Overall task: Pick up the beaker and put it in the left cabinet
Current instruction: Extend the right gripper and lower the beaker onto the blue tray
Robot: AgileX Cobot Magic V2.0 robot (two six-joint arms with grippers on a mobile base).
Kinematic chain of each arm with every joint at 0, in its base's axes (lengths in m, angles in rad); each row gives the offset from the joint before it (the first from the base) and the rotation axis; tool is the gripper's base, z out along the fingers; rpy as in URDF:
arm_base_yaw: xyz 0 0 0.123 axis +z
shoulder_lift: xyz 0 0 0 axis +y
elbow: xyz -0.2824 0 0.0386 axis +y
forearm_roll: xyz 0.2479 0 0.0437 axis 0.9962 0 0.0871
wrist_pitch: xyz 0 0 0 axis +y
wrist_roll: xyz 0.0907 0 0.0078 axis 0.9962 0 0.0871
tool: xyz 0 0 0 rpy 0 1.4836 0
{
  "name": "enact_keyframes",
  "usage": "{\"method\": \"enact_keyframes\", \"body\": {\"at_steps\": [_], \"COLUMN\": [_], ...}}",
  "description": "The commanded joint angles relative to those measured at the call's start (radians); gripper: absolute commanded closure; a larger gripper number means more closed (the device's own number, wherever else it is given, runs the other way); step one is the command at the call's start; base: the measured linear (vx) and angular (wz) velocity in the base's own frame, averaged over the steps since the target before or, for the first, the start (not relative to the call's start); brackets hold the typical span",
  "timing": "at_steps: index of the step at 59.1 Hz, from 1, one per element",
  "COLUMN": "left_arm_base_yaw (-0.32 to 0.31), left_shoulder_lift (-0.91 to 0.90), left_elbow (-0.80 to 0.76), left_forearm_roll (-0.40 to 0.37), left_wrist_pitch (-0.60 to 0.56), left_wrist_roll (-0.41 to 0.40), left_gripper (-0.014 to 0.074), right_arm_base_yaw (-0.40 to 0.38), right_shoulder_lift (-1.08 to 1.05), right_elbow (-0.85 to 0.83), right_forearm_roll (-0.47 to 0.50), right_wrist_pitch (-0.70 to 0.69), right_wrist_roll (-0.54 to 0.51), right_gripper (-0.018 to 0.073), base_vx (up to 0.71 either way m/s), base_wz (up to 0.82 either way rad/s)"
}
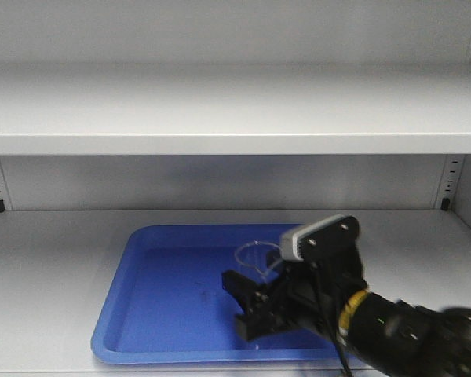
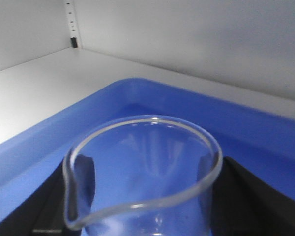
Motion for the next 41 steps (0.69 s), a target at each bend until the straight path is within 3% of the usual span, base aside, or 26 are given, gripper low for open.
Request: {"method": "enact_keyframes", "body": {"at_steps": [1, 12, 26, 41], "left_arm_base_yaw": [-0.006, -0.006, -0.006, -0.006], "left_shoulder_lift": [-0.018, -0.018, -0.018, -0.018], "left_elbow": [0.015, 0.015, 0.015, 0.015], "left_forearm_roll": [-0.003, -0.003, -0.003, -0.003], "left_wrist_pitch": [-0.089, -0.089, -0.089, -0.089], "left_wrist_roll": [-0.003, -0.003, -0.003, -0.003], "left_gripper": [0.0604, 0.0604, 0.0604, 0.0604], "right_arm_base_yaw": [-0.006, -0.006, -0.006, -0.006], "right_shoulder_lift": [0.031, 0.145, 0.208, 0.217], "right_elbow": [-0.109, -0.215, -0.234, -0.234], "right_forearm_roll": [0.023, 0.021, 0.020, 0.020], "right_wrist_pitch": [-0.091, -0.093, -0.097, -0.098], "right_wrist_roll": [-0.022, -0.024, -0.026, -0.027], "right_gripper": [0.0561, 0.0561, 0.0549, 0.0410], "base_vx": [0.00, 0.00, 0.00, 0.00], "base_wz": [0.00, 0.00, 0.00, 0.00]}}
